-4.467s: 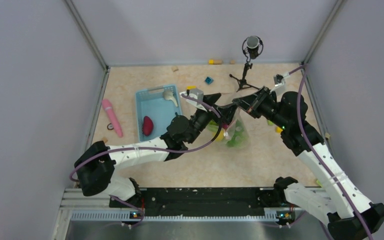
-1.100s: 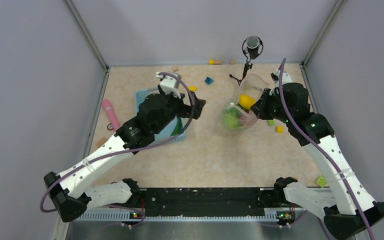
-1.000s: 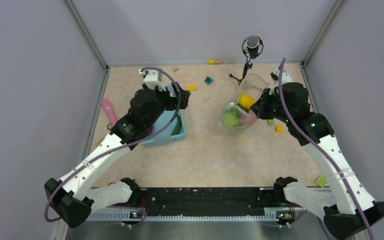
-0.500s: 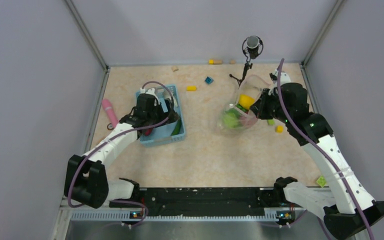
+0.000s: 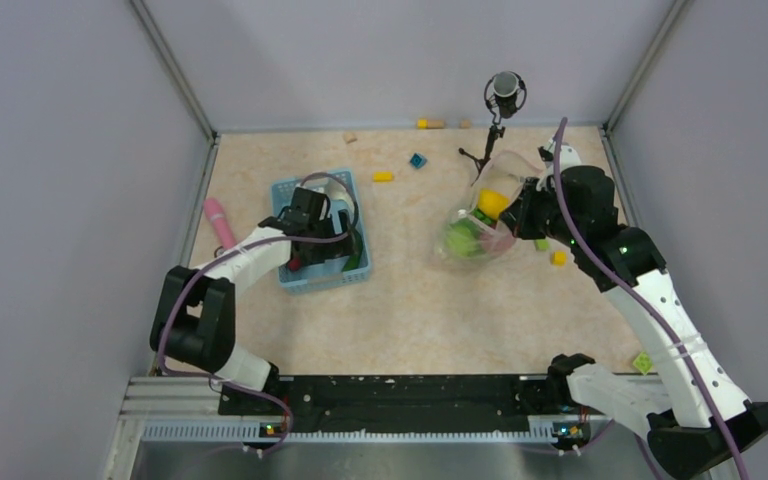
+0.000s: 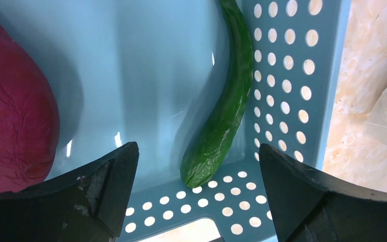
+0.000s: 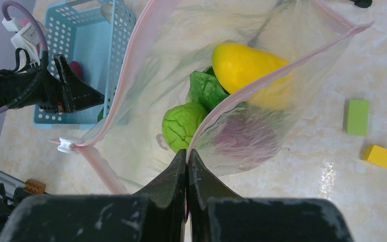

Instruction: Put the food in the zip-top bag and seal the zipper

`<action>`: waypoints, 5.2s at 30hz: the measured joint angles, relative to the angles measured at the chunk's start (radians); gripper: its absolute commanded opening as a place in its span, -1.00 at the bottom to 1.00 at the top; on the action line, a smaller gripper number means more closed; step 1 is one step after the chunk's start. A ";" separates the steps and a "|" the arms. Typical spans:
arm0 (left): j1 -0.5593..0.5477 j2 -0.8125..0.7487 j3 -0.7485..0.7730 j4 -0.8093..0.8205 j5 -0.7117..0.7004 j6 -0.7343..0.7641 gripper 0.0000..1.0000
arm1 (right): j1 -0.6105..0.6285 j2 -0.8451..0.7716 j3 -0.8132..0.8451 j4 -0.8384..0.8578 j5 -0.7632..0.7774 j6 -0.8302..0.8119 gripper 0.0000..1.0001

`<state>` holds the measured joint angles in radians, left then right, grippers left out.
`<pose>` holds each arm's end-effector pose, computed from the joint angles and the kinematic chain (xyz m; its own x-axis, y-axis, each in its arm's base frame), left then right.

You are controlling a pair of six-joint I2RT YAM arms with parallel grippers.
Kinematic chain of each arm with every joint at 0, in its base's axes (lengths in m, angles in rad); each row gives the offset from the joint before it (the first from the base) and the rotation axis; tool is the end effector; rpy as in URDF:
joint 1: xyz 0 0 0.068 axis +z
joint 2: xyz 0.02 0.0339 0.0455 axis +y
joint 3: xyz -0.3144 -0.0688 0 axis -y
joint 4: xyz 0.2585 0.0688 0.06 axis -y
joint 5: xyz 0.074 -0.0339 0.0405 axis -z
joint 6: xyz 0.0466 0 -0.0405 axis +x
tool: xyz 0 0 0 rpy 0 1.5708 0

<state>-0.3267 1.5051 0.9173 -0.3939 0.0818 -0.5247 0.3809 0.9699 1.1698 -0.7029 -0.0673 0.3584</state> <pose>0.2968 -0.1046 0.2337 -0.8633 -0.2346 -0.4468 -0.0805 0.9380 -0.3371 0.1745 0.0733 0.4249 -0.5684 0.1494 -0.8091 -0.2416 0.9097 0.3377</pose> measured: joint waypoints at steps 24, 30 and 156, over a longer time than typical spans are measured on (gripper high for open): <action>-0.069 0.182 0.111 -0.053 -0.046 0.183 0.72 | 0.000 0.000 0.000 0.000 -0.010 0.000 -1.00; -0.075 0.208 0.144 -0.086 -0.130 0.171 0.21 | 0.000 0.000 0.000 0.000 -0.009 0.000 -1.00; -0.479 0.154 0.574 0.108 0.533 0.617 0.78 | 0.000 -0.047 -0.035 0.001 -0.084 -0.014 -1.00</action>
<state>-0.8059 1.6592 1.4910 -0.2863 0.6151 0.0925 0.3809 0.9226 1.1351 -0.7017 -0.1509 0.3443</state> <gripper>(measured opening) 0.815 0.005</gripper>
